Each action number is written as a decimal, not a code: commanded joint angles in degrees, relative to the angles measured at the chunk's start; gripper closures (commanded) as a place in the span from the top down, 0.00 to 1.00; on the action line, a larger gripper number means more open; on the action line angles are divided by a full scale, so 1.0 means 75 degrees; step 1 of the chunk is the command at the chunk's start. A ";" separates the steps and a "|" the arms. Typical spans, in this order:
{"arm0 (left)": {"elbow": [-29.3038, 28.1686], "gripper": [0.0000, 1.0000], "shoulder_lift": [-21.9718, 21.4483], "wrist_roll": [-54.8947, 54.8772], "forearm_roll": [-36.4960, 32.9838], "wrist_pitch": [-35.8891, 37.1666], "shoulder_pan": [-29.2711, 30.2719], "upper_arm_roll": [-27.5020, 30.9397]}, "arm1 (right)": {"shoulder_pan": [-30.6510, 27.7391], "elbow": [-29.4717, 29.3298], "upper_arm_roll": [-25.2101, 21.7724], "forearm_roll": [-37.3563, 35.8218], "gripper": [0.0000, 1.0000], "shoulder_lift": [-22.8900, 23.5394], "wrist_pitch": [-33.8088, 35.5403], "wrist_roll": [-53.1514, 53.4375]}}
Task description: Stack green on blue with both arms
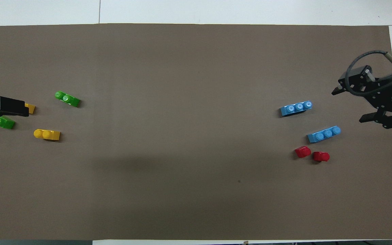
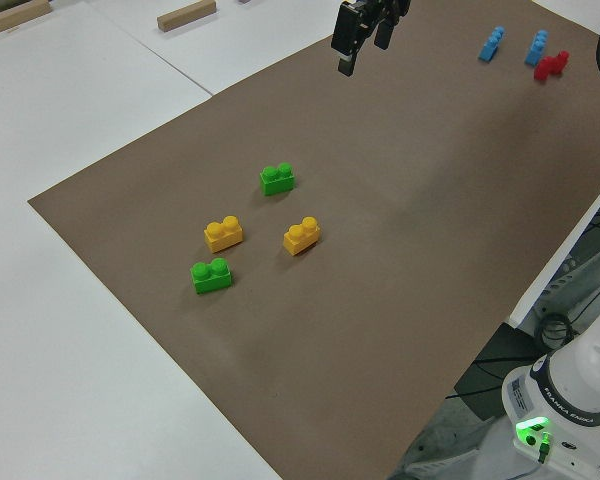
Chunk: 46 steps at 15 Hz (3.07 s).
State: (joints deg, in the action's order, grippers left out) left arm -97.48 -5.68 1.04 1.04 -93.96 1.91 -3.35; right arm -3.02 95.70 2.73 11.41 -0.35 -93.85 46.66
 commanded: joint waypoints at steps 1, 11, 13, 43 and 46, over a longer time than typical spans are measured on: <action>-0.0280 1.00 -0.0146 -0.0069 0.0049 -0.0327 0.0085 0.0013 | -0.0334 -0.0196 -0.0025 0.0842 1.00 0.0606 -0.0061 0.1029; -0.0374 1.00 0.1071 0.1955 0.0049 -0.1638 0.0366 0.0048 | -0.0873 -0.0386 -0.0060 0.1549 1.00 0.2225 -0.0341 0.1244; -0.0351 1.00 0.1400 0.2693 0.0061 -0.2036 0.0378 0.0048 | -0.1142 -0.0186 -0.0048 0.1560 1.00 0.2459 -0.0575 0.1127; -0.0854 1.00 0.4026 0.8123 0.0096 -0.5389 0.0507 0.0060 | -0.0874 0.1771 -0.0036 0.2404 1.00 0.3198 -0.3833 0.0470; -0.0890 0.82 0.4015 0.8134 0.0096 -0.5436 0.0507 0.0060 | -0.0874 0.1795 -0.0036 0.2592 0.93 0.3187 -0.3870 0.0307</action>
State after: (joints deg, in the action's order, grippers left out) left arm -102.90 24.96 61.55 1.13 -133.21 5.68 -3.00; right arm -9.22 108.00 2.43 28.65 24.15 -121.83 51.80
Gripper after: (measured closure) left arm 0.044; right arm 0.000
